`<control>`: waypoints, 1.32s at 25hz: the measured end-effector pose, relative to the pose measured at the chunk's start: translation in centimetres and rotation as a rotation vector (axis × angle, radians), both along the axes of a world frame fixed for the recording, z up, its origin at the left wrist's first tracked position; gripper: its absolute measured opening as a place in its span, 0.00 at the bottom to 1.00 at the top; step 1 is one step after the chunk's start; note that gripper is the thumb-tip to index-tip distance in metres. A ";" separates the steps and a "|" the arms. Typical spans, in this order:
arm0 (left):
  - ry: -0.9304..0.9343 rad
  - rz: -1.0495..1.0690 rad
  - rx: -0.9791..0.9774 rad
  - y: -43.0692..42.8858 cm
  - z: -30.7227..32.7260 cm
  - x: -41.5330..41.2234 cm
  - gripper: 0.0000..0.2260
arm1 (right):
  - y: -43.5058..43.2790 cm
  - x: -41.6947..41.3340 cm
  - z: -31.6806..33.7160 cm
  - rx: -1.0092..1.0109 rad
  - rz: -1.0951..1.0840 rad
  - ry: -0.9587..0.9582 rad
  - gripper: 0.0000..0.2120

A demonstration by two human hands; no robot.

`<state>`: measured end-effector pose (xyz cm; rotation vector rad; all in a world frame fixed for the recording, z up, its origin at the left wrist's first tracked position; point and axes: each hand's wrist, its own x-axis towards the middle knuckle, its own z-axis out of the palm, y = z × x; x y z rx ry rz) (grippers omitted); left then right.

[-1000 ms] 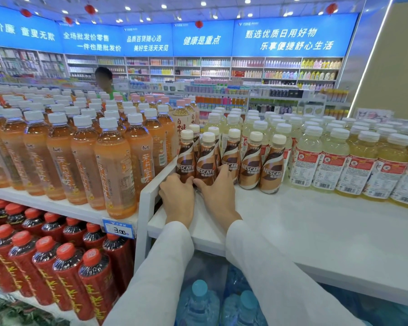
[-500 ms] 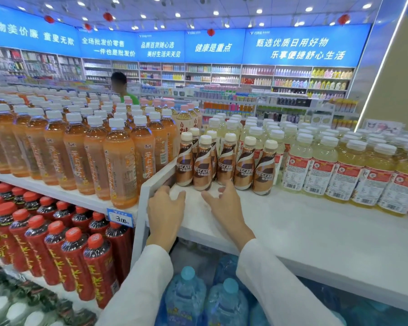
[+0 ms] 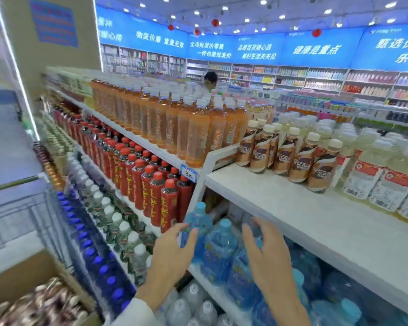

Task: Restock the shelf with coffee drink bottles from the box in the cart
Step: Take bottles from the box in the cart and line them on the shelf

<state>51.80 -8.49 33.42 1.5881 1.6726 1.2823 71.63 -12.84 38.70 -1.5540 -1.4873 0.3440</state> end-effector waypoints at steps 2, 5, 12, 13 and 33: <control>-0.002 0.054 -0.034 -3.3 -2.1 -2.9 0.16 | -1.7 -2.2 -2.2 -0.037 0.065 -0.025 0.19; -0.022 0.126 -0.143 -8.0 -4.7 -7.1 0.19 | -2.8 -5.5 -6.2 -0.158 0.183 -0.004 0.18; -0.166 0.425 -0.353 -16.1 -12.1 -18.1 0.13 | -3.6 -15.8 -15.9 -0.543 0.363 0.035 0.11; -0.190 0.469 -0.396 -17.1 -13.2 -19.7 0.14 | -3.7 -17.4 -17.2 -0.589 0.380 0.036 0.10; -0.253 0.736 -0.746 -13.7 -23.3 -39.8 0.10 | 5.4 -38.0 -27.2 -1.052 0.565 -0.062 0.06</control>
